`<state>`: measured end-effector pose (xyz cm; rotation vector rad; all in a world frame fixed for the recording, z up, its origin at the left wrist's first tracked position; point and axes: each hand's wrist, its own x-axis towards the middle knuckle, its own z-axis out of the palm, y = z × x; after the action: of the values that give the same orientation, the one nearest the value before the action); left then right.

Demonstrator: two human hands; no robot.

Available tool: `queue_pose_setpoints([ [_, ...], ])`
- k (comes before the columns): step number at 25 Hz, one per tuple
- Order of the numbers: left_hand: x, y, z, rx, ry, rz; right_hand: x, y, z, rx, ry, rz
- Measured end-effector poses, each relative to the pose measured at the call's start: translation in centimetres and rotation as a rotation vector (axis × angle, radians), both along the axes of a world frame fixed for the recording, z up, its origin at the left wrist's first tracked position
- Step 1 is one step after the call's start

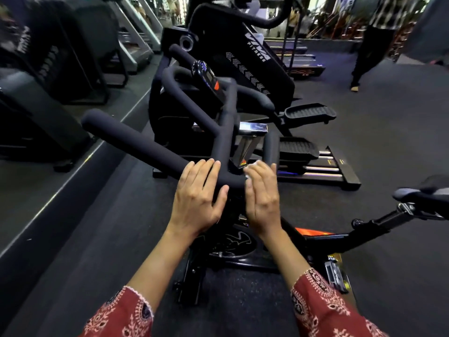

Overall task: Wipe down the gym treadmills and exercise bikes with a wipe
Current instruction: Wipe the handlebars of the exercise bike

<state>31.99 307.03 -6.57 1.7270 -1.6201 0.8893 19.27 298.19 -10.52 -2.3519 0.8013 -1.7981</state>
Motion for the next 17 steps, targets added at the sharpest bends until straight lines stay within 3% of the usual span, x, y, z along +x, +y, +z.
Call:
queue_pose_setpoints([
  [3, -0.6, -0.2, 0.0, -0.007, 0.049, 0.027, -1.5, -1.8, 0.4, -0.229, 0.176, 0.104],
  [7, -1.1, -0.3, 0.0, -0.027, 0.087, 0.057, -1.6, -2.8, 0.7, 0.044, 0.056, 0.12],
  [11, -1.6, -0.5, 0.1, -0.03, 0.126, 0.077, -2.3, -2.9, 0.7, -0.164, 0.169, 0.179],
  [15, -1.8, -0.5, 0.0, -0.031, 0.146, 0.09, -2.3, -3.9, 1.0, 0.059, 0.064, 0.16],
  [17, -1.8, -0.5, -0.1, -0.034, 0.143, 0.086, -1.8, -2.0, 0.3, -0.006, 0.08, 0.194],
])
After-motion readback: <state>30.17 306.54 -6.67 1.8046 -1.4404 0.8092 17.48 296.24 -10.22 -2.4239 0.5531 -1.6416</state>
